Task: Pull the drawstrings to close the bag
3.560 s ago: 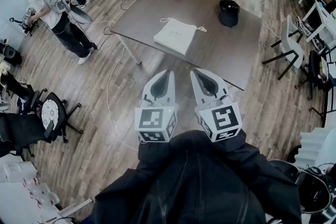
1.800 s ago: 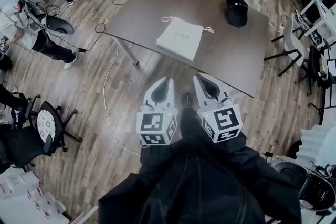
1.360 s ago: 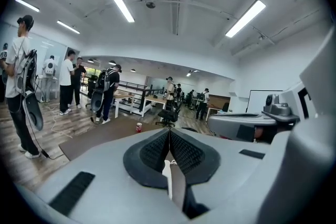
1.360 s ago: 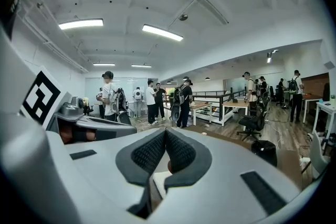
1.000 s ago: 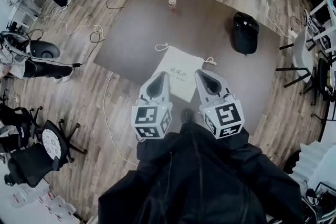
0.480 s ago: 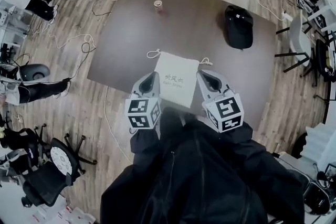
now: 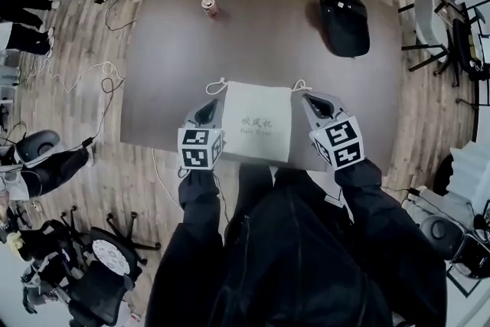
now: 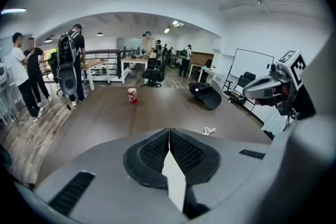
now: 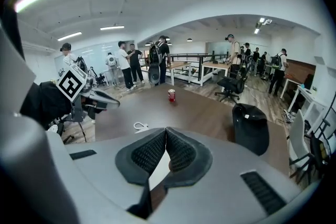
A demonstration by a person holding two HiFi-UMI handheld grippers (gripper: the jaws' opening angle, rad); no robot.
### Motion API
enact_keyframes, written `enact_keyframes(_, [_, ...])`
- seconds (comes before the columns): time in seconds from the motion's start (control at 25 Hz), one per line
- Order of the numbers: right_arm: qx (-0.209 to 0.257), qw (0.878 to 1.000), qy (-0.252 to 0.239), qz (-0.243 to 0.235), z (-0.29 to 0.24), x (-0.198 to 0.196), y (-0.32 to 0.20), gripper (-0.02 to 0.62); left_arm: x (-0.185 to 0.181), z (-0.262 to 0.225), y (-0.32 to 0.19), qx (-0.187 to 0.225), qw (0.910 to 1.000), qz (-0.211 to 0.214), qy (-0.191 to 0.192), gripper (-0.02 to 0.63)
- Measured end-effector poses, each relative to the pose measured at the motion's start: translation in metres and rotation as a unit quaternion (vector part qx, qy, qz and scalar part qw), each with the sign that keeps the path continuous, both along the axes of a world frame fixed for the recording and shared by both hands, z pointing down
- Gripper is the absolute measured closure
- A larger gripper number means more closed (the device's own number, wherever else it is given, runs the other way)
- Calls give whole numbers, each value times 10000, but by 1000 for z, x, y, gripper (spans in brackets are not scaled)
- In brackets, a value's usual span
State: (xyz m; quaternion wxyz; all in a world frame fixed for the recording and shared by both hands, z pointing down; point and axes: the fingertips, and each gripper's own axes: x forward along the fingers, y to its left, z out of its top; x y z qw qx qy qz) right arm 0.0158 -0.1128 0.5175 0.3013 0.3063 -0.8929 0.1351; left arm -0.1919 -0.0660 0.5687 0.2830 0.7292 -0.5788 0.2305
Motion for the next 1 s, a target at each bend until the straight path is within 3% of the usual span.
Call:
enact_keyframes(0.2, [-331,9973,658,-64,71,13,-21,571,-15,63,-24,-452,9953,774,-358,571])
enact_keyframes(0.48, [-588,9867,1407,-556,155,19,-41,571,-36,138,-52,-886,9765,1751,-892,571])
enact_keyframes(0.56, [-619,9814,1630,-805,175,19,-45,569,-37,156,-56,-1033,9670,2092,-1018,561])
enact_keyframes(0.6, [-636,9782,1746,-927,183,19,-47,566,-38,164,-57,-1116,9612,2288,-1066,525])
enact_keyframes(0.72, [-657,9672,2114,-1247,206,23,-51,468,-37,180,-61,-1264,9434,2819,-1208,468])
enact_keyframes(1.0, [-517,9432,2645,-1943,233,23,-55,367,-28,198,-62,-1386,8962,3952,-1466,394])
